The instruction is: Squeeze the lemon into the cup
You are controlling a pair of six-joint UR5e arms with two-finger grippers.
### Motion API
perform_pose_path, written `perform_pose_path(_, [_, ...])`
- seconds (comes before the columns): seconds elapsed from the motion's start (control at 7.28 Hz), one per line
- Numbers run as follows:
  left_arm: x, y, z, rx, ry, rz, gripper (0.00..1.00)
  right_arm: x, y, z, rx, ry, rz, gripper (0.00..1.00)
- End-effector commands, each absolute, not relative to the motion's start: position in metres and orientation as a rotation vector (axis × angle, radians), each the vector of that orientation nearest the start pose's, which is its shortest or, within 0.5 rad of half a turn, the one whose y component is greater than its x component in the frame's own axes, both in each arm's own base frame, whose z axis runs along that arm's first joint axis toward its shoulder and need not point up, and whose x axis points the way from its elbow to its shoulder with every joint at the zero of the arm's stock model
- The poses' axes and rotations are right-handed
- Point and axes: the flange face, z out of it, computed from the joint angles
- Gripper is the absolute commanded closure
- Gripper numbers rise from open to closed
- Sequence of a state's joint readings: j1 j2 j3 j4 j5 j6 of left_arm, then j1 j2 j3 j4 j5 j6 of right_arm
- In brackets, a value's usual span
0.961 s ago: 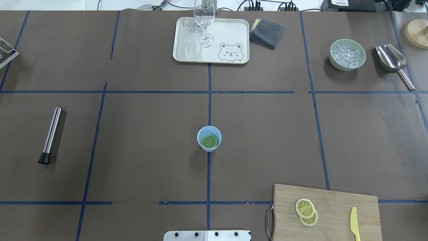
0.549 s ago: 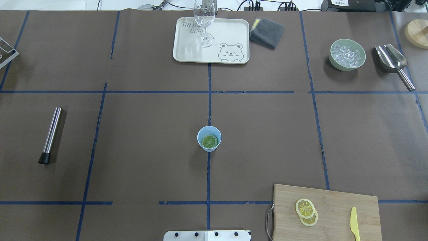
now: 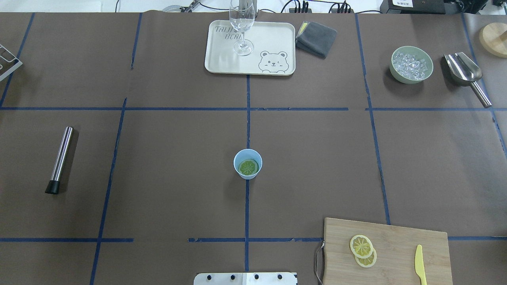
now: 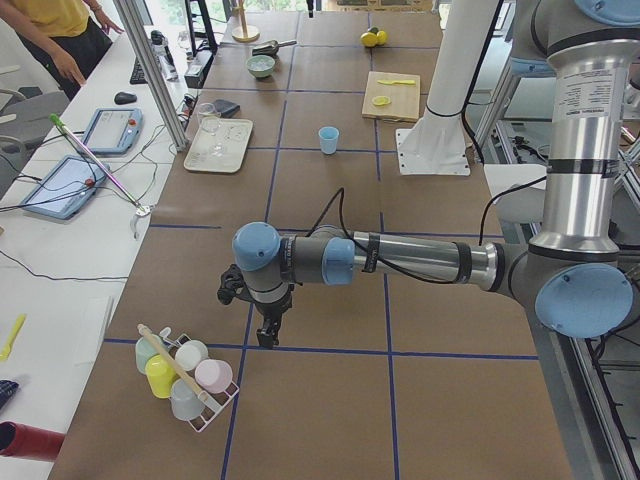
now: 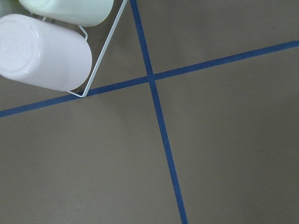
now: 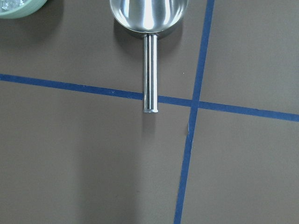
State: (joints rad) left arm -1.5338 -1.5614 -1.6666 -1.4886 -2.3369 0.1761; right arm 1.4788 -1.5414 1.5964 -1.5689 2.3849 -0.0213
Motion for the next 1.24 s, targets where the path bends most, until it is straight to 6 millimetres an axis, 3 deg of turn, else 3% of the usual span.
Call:
perform_pose_path(0.0, [-0.047, -0.483, 0.632, 0.014, 0.772, 0.115, 0.0, 0.013, -0.511, 0.628, 0.02, -0.829, -0.12, 0.0])
perform_pose_path(0.69, [-0.047, -0.483, 0.625, 0.029, 0.773, 0.119, 0.0, 0.02, -0.509, 0.62, 0.035, -0.832, -0.11, 0.0])
perform_pose_path(1.1, [-0.047, -0.488, 0.624, 0.031, 0.77, 0.122, 0.0, 0.021, -0.51, 0.605, 0.067, -0.823, -0.123, 0.0])
